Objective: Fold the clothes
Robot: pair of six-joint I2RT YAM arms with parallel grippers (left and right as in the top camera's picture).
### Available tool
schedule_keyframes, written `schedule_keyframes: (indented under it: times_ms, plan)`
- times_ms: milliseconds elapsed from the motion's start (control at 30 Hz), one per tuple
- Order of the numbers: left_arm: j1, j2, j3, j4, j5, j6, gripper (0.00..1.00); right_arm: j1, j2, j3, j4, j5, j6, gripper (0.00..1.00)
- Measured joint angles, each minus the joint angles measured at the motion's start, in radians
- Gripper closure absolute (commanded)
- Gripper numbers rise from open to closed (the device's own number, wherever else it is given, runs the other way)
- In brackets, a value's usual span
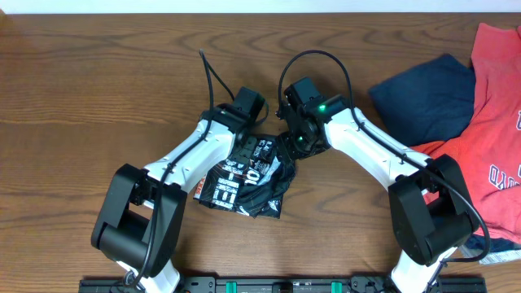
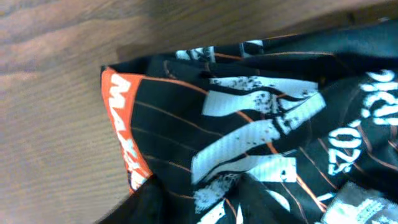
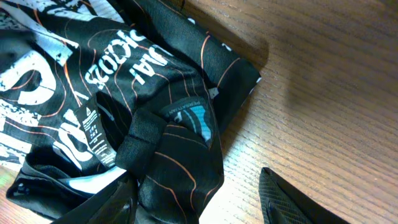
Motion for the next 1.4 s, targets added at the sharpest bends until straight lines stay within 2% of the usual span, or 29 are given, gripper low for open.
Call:
schedule_keyframes:
  times_ms: [100, 200, 533, 800, 1133, 1400]
  plan:
    - [0.002, 0.001, -0.018, 0.004, -0.012, 0.004, 0.89, 0.000, 0.000, 0.000, -0.001, 0.000, 0.000, 0.40]
    - [0.003, 0.003, -0.018, 0.018, -0.024, 0.003, 0.94, 0.000, 0.000, 0.000, -0.001, 0.000, 0.000, 0.40]
    - [0.096, 0.001, -0.018, 0.021, -0.100, -0.018, 0.94, -0.004, 0.000, 0.000, 0.024, 0.005, 0.000, 0.39]
    - [0.171, -0.050, -0.018, -0.010, 0.009, -0.042, 0.94, -0.018, 0.000, 0.000, 0.074, 0.008, -0.005, 0.37]
    - [0.253, -0.144, -0.018, -0.053, 0.054, -0.051, 0.94, -0.019, 0.000, 0.000, 0.067, 0.008, -0.020, 0.37]
    - [0.393, -0.163, -0.095, 0.040, 0.094, -0.180, 0.93, -0.019, 0.000, 0.000, 0.056, 0.007, -0.028, 0.35]
